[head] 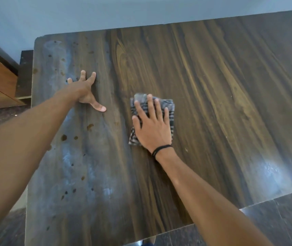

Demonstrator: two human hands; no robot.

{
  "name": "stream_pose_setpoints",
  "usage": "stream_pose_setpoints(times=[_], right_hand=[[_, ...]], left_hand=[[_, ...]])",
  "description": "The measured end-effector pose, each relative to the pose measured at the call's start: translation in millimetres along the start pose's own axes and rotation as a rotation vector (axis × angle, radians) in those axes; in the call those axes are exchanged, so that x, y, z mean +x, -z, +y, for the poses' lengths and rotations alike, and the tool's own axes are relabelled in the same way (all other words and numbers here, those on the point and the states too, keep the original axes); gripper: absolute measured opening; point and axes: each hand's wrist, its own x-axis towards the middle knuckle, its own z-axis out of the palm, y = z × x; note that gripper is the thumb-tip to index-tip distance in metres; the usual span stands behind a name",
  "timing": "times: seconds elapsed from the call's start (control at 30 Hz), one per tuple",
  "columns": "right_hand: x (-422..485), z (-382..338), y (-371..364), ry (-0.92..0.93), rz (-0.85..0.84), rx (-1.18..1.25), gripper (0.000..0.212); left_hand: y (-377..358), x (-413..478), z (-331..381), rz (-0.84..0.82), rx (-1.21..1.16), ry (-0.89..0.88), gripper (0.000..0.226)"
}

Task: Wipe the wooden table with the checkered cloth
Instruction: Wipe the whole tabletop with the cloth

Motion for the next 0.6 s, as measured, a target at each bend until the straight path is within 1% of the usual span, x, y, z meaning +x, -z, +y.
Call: stream_pose_setpoints(times=[0.07,0.1,0.13,0.23,0.27,0.33,0.37,0.4,0.43,0.5,0.53,0.6], right_hand=[[-23.8,9.6,-1.7,0.148,-0.002,-0.012,0.056],[-30.0,21.1,2.6,0.179,-0.012,-0.02,0.056],[-28.0,28.7,6.3,0.157,-0.012,-0.029,0.055],[-20.5,13.9,4.7,-0.085,-0.016,0.001,0.056],[-28.4,2.4,0.7,-0.09,0.009,-0.013,0.056],[-49.7,-2.0,-6.2,0.049,0.029,-0.031,0.056],[-57.7,6.2,-3.9,0.11,0.008,-0.037,0.056],[-56.1,13.5,1.7,0.117,-0.001,-0.054,0.055],[-46.8,16.5,5.4,0.073,0.004,-0.056,0.055],[-34.0,6.4,4.4,-0.092,0.003,-0.02,0.056],[-37.8,-3.5,1.4,-0.113,0.014,-0.023,0.056],[-60.9,-6.9,-4.8,0.067,0.036,-0.05,0.056]], left_hand=[[-1.7,-2.1,-0.1,0.011,0.016,-0.003,0.153],[-2.3,-3.3,0.3,0.02,0.022,-0.007,0.152],[-2.2,-4.4,0.8,0.029,0.023,-0.009,0.15],[0.2,-8.0,2.7,0.026,0.036,-0.013,0.15],[-0.5,-8.9,3.8,0.025,0.043,-0.01,0.15],[-4.9,-12.2,5.3,0.001,0.086,-0.028,0.149],[-9.3,-14.7,5.3,-0.023,0.108,-0.05,0.149],[-13.2,-17.1,5.4,-0.039,0.124,-0.067,0.149],[-15.6,-18.8,5.1,-0.048,0.143,-0.073,0.151],[-19.0,-21.6,7.0,-0.066,0.181,-0.073,0.156],[-18.9,-22.3,9.0,-0.067,0.18,-0.069,0.158],[-18.2,-24.0,11.7,-0.071,0.174,-0.065,0.158]])
